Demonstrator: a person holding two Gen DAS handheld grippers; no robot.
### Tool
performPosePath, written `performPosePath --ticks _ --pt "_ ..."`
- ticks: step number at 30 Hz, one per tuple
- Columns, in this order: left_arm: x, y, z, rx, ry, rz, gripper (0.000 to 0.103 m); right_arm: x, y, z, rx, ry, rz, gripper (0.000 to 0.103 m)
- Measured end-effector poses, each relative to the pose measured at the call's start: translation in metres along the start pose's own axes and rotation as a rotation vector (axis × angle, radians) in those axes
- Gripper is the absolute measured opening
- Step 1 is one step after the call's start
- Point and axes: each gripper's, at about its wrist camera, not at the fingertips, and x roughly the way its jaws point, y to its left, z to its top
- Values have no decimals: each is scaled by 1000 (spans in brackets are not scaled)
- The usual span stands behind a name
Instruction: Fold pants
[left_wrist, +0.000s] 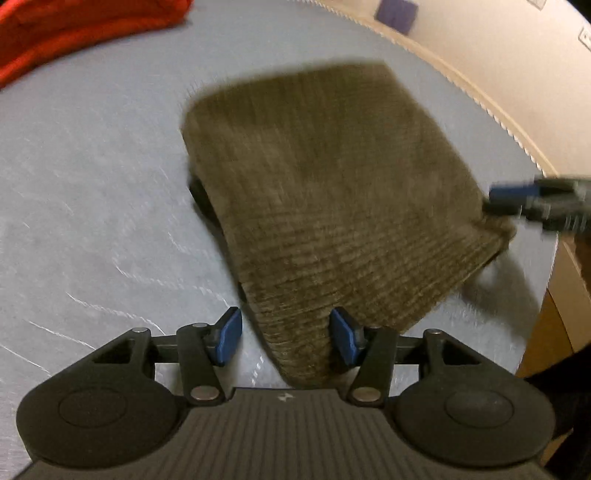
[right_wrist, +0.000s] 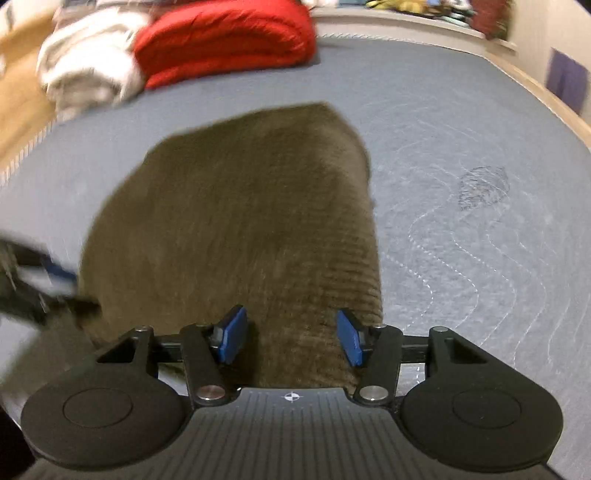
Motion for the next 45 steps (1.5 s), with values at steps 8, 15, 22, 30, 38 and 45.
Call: performPosePath --ticks 8,15,22,30,38,45 --pt "-40 -42 -4 135 -172 -20 56 21 20 -17 -158 103 -82 56" --pt "15 -70 -25 314 87 115 57 0 2 28 25 -140 -31 57" --pt "-1 -65 -23 302 74 102 57 54 -40 87 286 -235 -41 58" --pt "-50 -46 -4 209 -118 40 57 153 -71 111 420 -57 -161 53" --pt "-55 -29 20 83 -240 40 42 167 -69 115 413 -52 -202 53" --pt "-17 -38 6 190 -45 149 45 117 -61 117 403 -145 -175 58"
